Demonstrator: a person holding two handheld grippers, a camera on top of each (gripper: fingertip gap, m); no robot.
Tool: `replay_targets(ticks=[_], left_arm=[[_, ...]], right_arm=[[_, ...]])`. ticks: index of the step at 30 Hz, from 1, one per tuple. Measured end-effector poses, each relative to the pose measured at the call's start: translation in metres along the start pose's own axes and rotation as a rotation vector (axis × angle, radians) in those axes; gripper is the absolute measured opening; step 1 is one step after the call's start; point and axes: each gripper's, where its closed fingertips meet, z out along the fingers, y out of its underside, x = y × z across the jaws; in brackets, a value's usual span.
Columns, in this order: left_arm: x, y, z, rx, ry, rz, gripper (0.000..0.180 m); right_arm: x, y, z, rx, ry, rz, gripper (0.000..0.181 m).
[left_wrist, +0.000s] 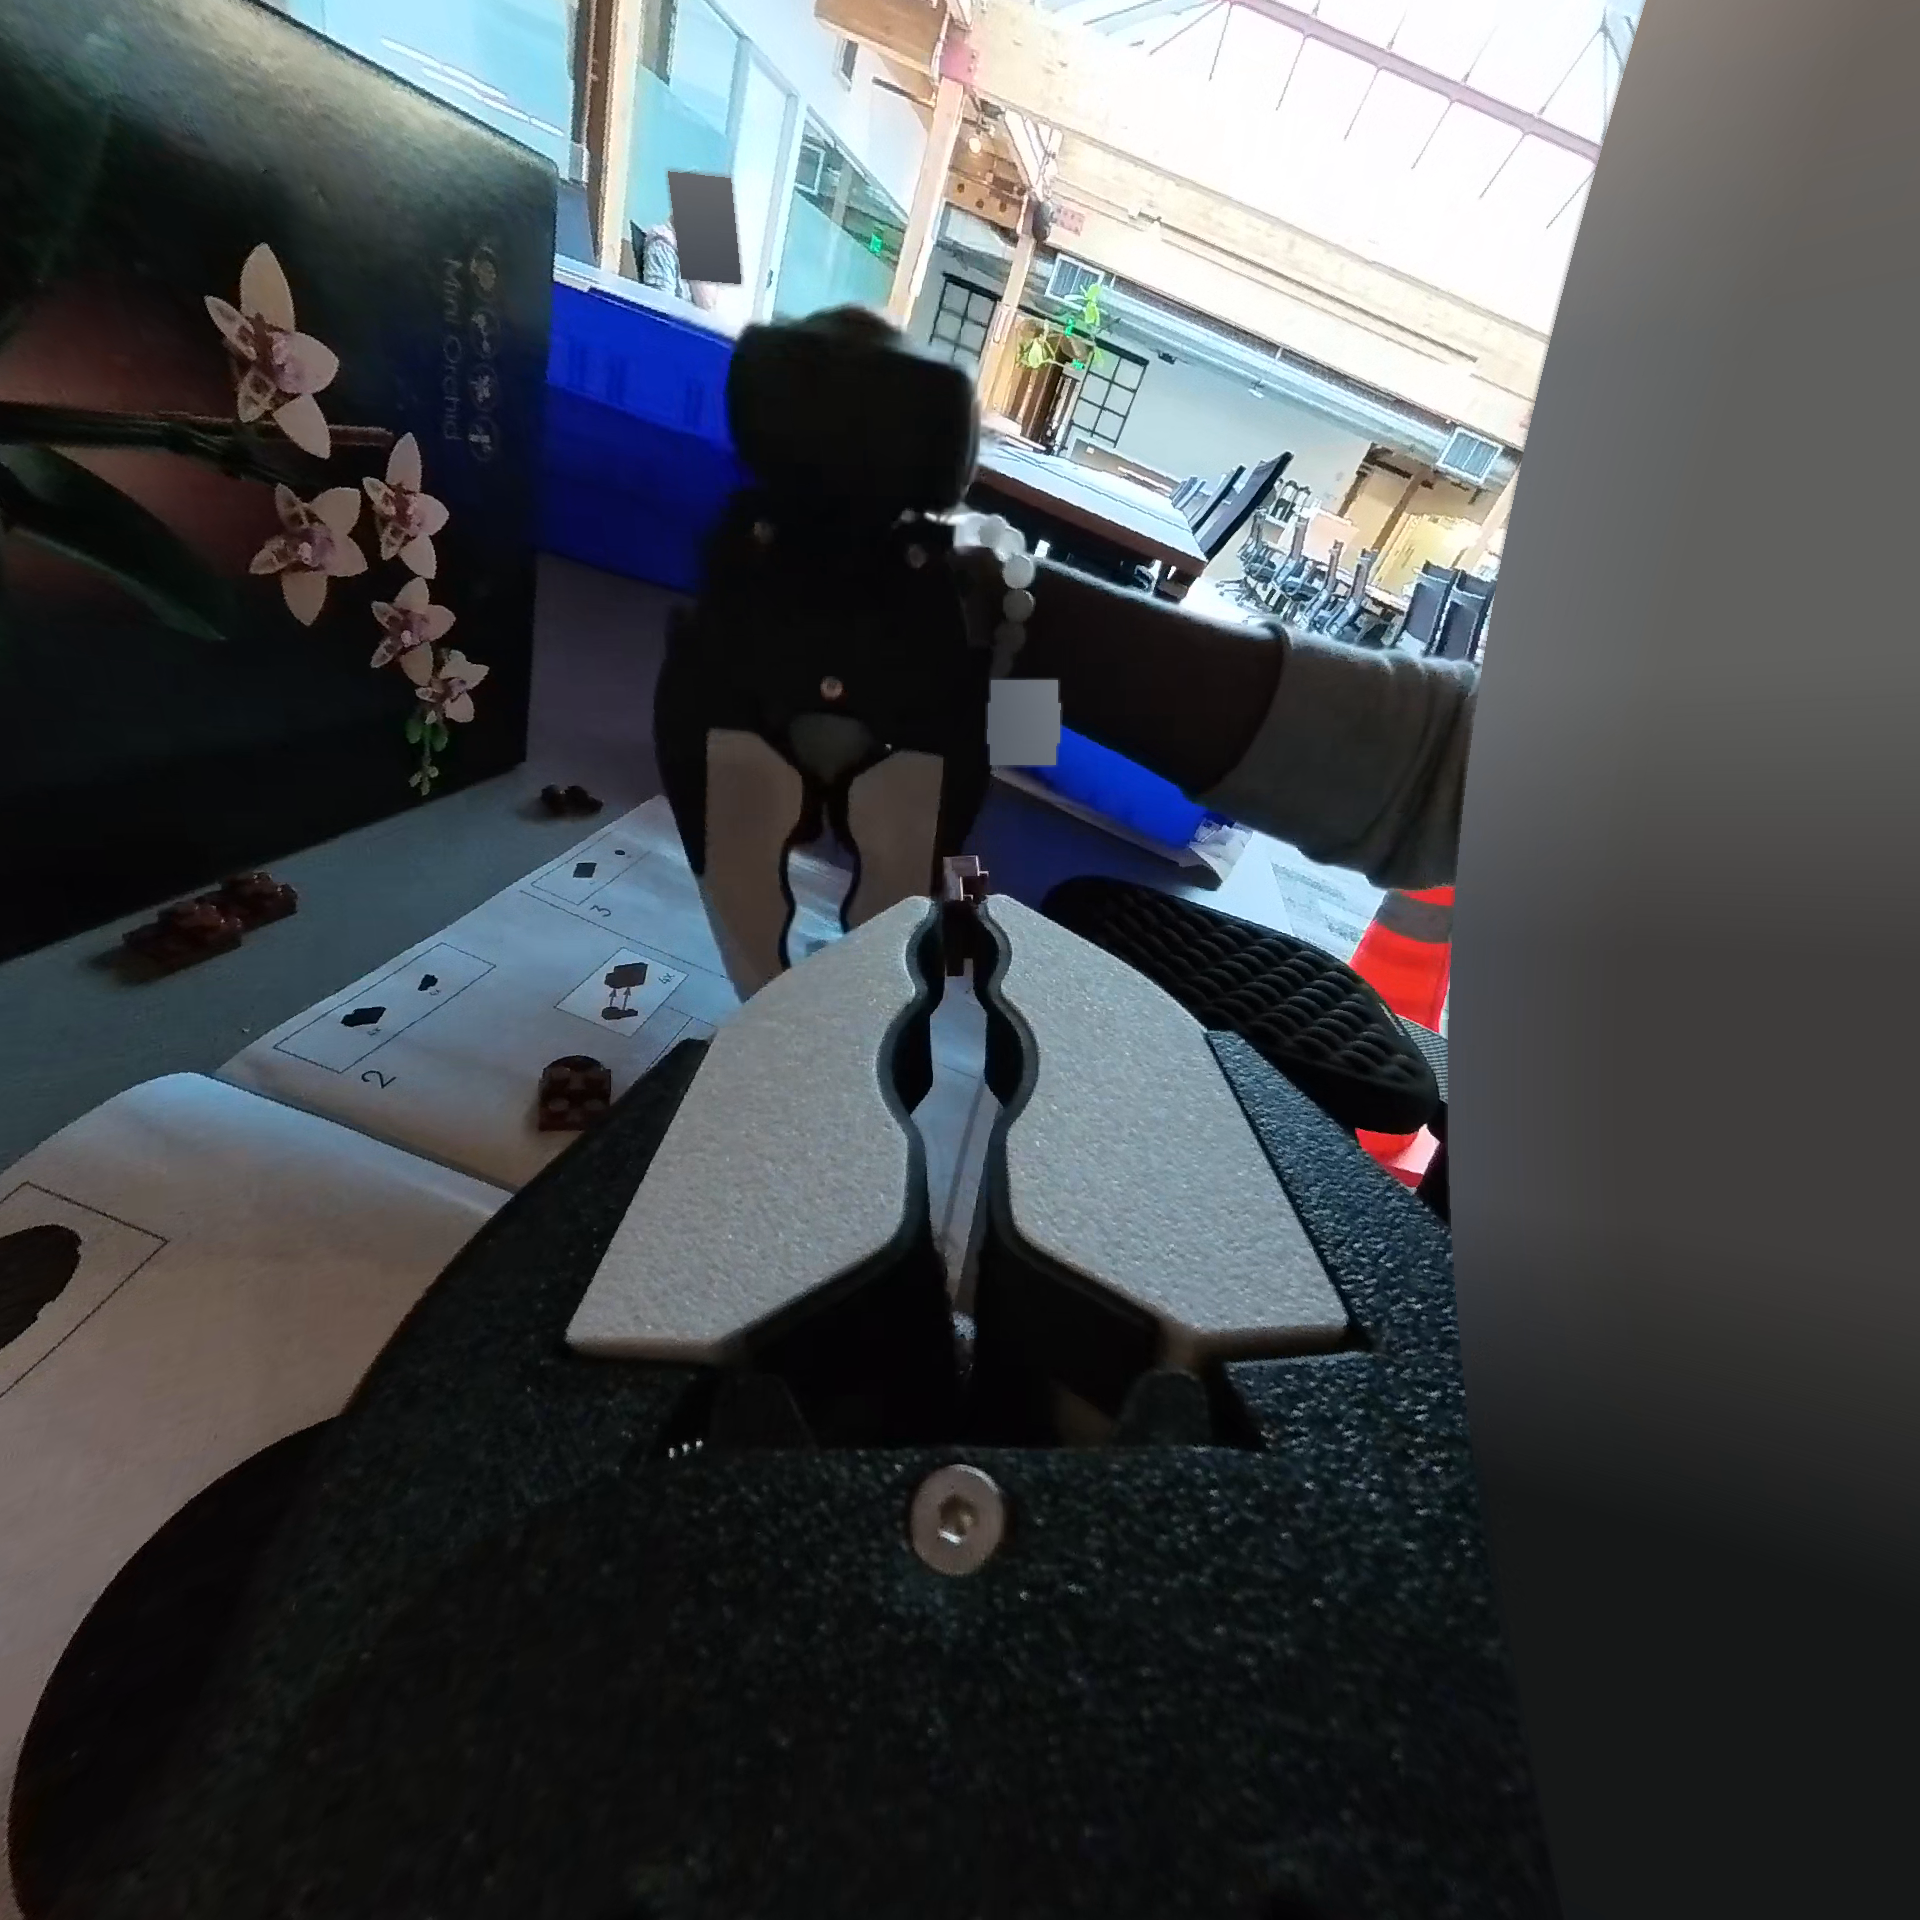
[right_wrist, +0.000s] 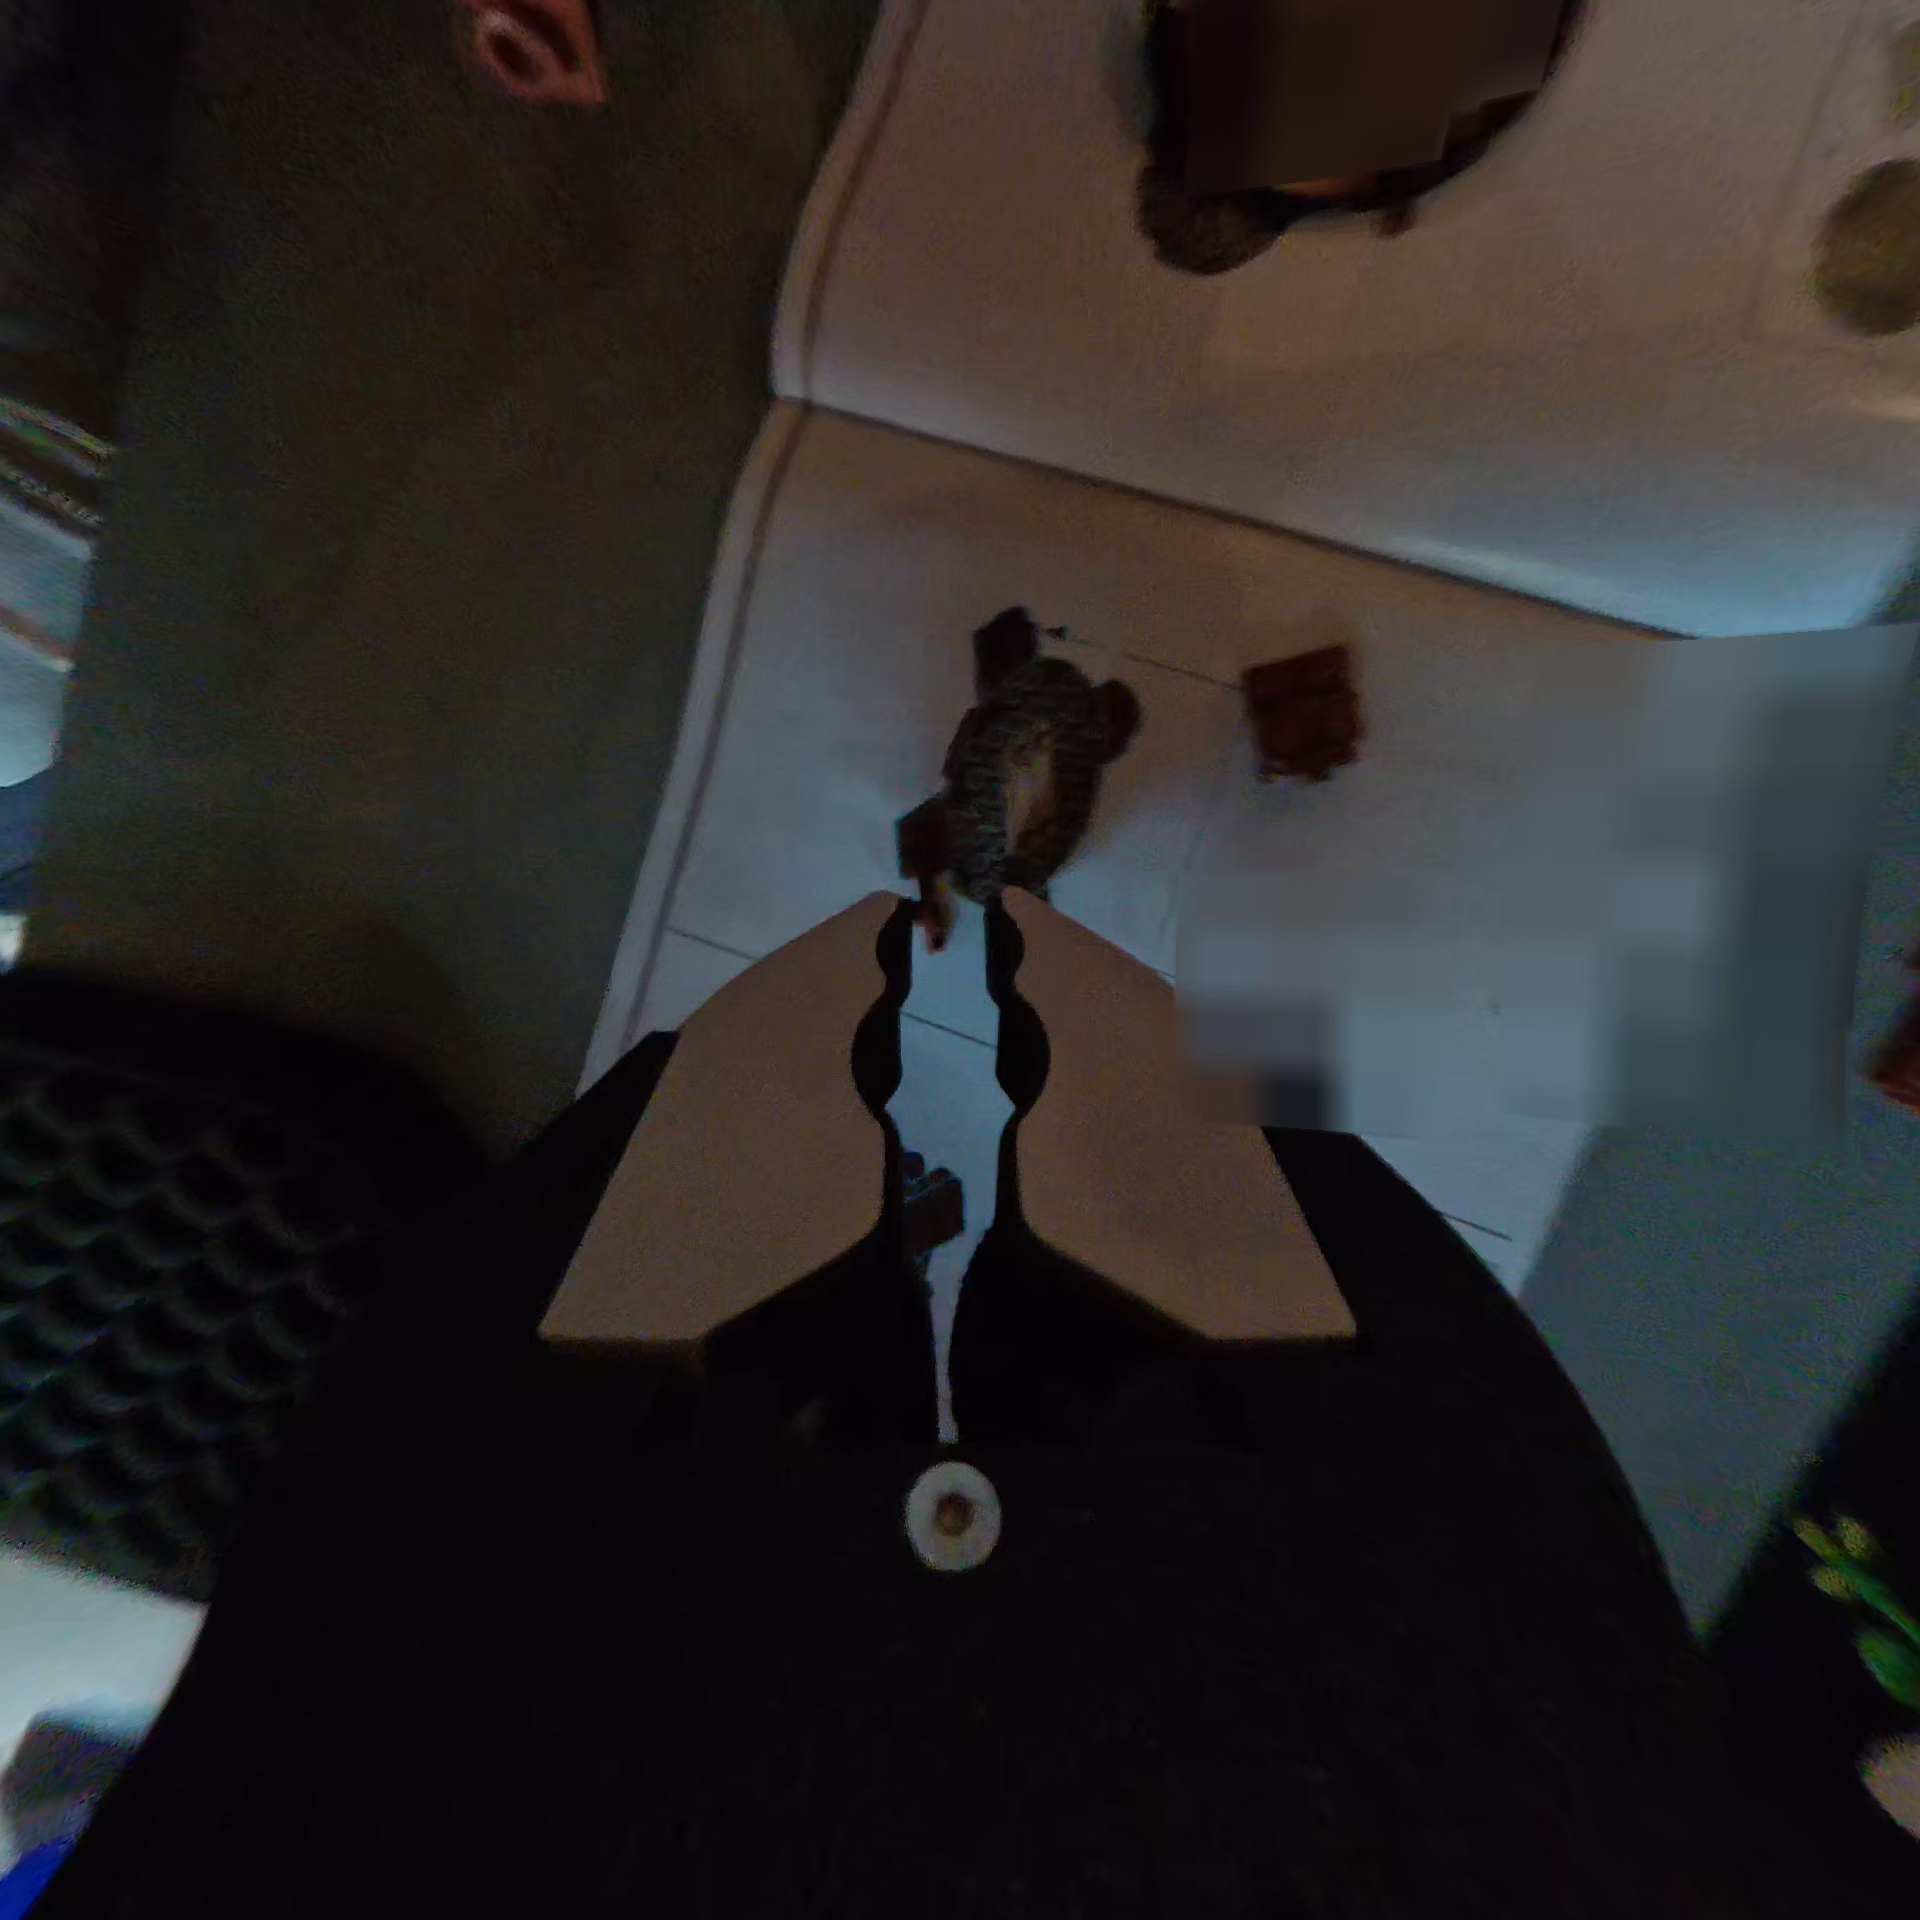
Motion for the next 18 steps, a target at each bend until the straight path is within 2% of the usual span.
replay_targets(ticks=[1, 5, 9, 12, 14, 18], left_arm=[[0.0, 0.0, 0.0, 0.001, 0.0, 0.001, 0.003], [0.001, 0.0, 0.0, 0.001, 0.001, 0.0, 0.003], [0.001, 0.0, 0.0, -0.004, 0.003, 0.005, 0.003], [0.003, 0.0, -0.001, -0.006, -0.001, 0.009, 0.003], [0.003, 0.0, -0.001, -0.008, -0.001, 0.009, 0.003], [0.003, 0.002, 0.0, -0.019, -0.002, 0.016, 0.003]], right_arm=[[0.001, -0.003, -0.003, 0.031, 0.02, -0.002, 0.012], [0.011, -0.019, -0.021, 0.204, 0.209, 0.031, 0.013], [0.014, -0.01, -0.033, 0.221, 0.449, 0.064, 0.011], [-0.005, -0.002, -0.026, 0.231, 0.476, 0.267, 0.015], [-0.016, 0.002, -0.016, 0.23, 0.518, 0.357, 0.034], [-0.021, 0.002, -0.01, 0.239, 0.585, 0.473, 0.028]])
